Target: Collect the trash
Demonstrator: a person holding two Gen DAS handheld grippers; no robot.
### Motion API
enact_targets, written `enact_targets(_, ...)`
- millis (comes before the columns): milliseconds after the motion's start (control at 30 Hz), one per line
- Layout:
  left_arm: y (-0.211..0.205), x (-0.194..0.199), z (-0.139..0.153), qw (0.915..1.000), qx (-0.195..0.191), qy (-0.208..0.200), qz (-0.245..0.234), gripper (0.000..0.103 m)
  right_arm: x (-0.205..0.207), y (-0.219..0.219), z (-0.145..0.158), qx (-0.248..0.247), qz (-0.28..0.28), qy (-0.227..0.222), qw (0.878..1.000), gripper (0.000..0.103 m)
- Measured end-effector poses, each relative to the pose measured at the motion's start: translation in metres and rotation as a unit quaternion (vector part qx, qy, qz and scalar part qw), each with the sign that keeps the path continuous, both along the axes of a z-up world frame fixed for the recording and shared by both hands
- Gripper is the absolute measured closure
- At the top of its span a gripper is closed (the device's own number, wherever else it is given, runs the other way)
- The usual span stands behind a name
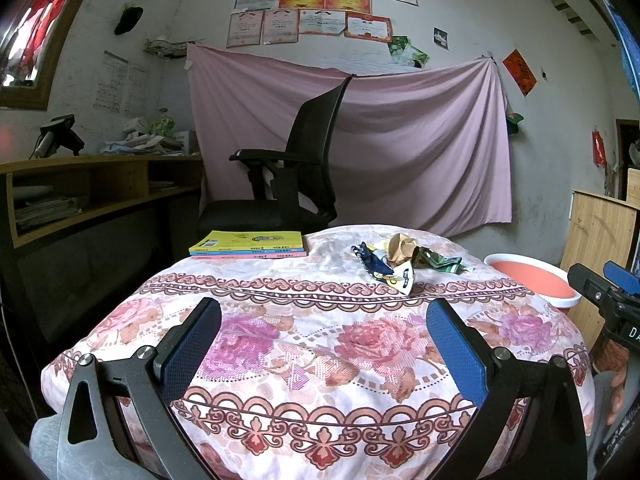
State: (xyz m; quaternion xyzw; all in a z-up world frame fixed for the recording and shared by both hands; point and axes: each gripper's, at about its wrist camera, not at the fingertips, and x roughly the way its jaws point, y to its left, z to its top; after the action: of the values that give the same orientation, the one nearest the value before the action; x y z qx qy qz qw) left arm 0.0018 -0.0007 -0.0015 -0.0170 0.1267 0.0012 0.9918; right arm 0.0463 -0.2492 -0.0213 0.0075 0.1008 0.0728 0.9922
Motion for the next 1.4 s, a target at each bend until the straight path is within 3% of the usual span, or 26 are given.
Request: enact_targets(1400,-0.0086,-0.0006,-0.0082,1.0,0.002,0.003,-0.001,0.002,0.0011,0.0004,-0.0013,0.002,0.0,0.002,1.0,0.0)
